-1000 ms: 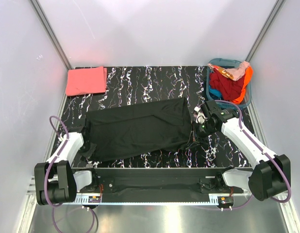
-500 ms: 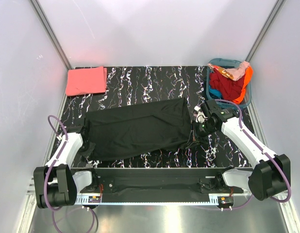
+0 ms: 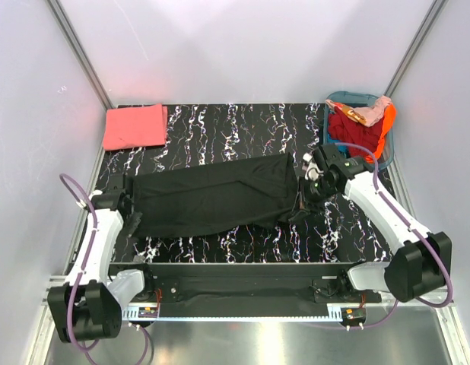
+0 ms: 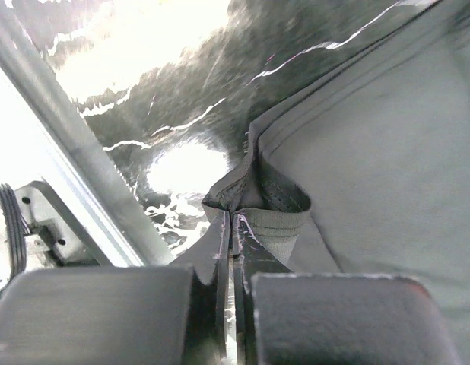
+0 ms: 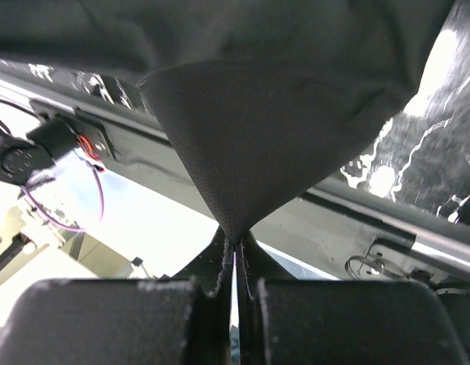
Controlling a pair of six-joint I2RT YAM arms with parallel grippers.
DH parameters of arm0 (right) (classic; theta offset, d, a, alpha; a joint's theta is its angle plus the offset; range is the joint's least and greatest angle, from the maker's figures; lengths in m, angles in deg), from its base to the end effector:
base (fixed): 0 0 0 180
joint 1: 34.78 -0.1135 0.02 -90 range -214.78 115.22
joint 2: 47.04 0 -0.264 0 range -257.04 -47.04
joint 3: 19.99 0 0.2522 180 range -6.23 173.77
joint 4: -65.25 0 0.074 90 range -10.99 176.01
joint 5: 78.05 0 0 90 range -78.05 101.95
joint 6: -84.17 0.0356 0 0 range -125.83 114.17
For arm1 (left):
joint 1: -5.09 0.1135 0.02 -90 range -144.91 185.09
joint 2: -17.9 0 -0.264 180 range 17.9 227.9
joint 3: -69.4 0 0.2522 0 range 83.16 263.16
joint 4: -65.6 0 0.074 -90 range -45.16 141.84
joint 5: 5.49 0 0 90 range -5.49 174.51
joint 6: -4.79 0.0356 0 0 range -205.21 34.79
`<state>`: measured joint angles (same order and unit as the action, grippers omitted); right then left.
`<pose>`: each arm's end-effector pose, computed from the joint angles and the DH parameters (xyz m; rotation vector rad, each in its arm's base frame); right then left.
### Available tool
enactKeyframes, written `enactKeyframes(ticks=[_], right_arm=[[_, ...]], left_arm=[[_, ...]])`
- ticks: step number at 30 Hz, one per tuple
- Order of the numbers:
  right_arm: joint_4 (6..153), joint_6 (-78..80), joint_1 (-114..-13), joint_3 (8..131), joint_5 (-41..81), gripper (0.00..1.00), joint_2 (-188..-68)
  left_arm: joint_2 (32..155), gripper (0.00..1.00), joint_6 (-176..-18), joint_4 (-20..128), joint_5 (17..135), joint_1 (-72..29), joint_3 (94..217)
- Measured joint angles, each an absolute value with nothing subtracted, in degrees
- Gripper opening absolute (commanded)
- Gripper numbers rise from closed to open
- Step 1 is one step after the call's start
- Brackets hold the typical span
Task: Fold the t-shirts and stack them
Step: Fold the tshirt
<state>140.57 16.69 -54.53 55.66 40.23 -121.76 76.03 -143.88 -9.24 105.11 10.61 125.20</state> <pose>0.2117 0.0939 0.2708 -0.0306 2.9533 0.8395 0.1545 0.0275 0.2228 -1.5176 2.3134 0.3104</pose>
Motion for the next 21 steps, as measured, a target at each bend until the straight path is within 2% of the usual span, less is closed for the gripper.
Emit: enactKeyframes(ticks=[7,12,21], right_arm=[[141.7,16.6,-54.5,65.0,37.4,0.00,-126.5],[141.7,16.5,-54.3,69.6,35.5,0.00,-130.9],[141.9,16.2,-54.1,71.0,34.9,0.00,-133.0]], left_arm=[[73.7,0.00,-142.5,-9.3,105.4,10.6,126.6],[77.0,0.00,-140.4,-8.5,104.5,10.6,127.3],[78.9,0.00,-142.6,-10.7,105.2,10.6,127.8]])
